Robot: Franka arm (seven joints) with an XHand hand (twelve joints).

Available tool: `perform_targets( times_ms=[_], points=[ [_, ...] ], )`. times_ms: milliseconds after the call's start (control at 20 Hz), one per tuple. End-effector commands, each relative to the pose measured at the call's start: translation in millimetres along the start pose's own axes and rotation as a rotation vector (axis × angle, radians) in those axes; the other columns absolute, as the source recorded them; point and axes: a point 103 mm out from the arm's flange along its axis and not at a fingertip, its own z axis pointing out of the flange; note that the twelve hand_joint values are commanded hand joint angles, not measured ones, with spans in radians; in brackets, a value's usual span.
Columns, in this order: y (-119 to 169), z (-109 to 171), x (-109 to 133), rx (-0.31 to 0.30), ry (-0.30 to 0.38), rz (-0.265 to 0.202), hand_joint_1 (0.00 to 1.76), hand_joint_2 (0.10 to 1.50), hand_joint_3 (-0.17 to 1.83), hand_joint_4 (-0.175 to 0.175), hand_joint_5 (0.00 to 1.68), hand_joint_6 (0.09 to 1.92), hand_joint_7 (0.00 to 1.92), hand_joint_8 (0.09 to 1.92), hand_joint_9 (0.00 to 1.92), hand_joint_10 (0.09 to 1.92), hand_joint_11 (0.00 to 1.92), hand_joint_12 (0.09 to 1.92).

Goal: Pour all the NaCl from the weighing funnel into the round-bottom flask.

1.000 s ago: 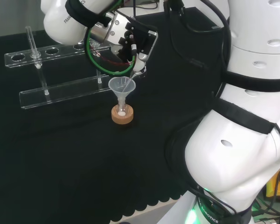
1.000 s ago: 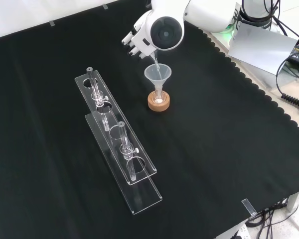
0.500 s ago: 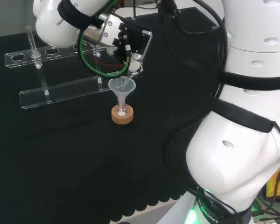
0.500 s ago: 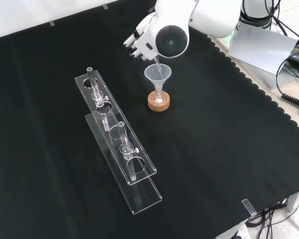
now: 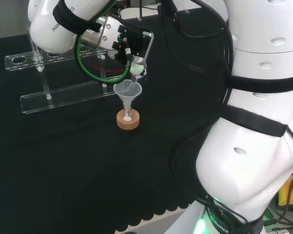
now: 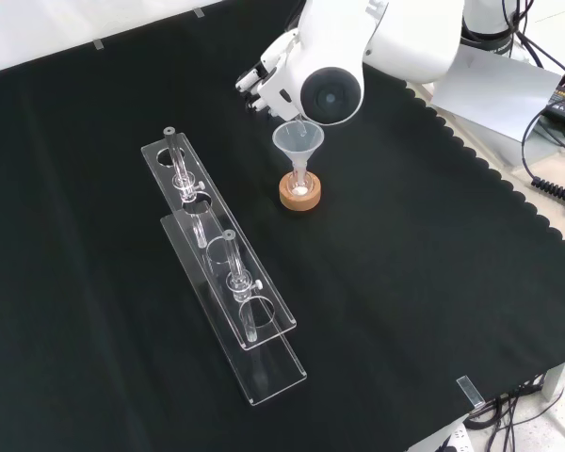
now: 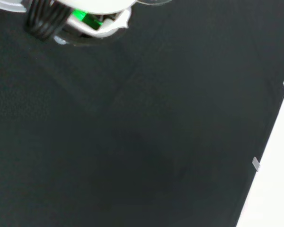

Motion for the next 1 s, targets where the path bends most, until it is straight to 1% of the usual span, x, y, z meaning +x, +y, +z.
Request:
perform_targets(
  times_ms=[50, 400, 700, 1000],
  points=[
    [-0.4, -1.7, -0.7, 0.018, -0.022, 0.010, 1.08, 0.71, 0.70, 0.175, 1.11, 0.98, 0.53, 0.66, 0.77, 0.50, 0.45, 1.29],
    [0.2, -4.2, -1.3, 0.045, -0.052, 0.020, 1.08, 0.71, 0.71, 0.175, 1.11, 0.98, 0.54, 0.66, 0.77, 0.50, 0.45, 1.29],
    [0.7, -7.0, 0.1, 0.055, -0.081, 0.019, 1.08, 0.71, 0.71, 0.175, 1.11, 0.97, 0.54, 0.66, 0.77, 0.50, 0.45, 1.29],
    [2.6, -10.4, 3.2, 0.069, -0.089, 0.016, 1.08, 0.70, 0.71, 0.175, 1.11, 0.97, 0.54, 0.66, 0.77, 0.50, 0.44, 1.29]
  ],
)
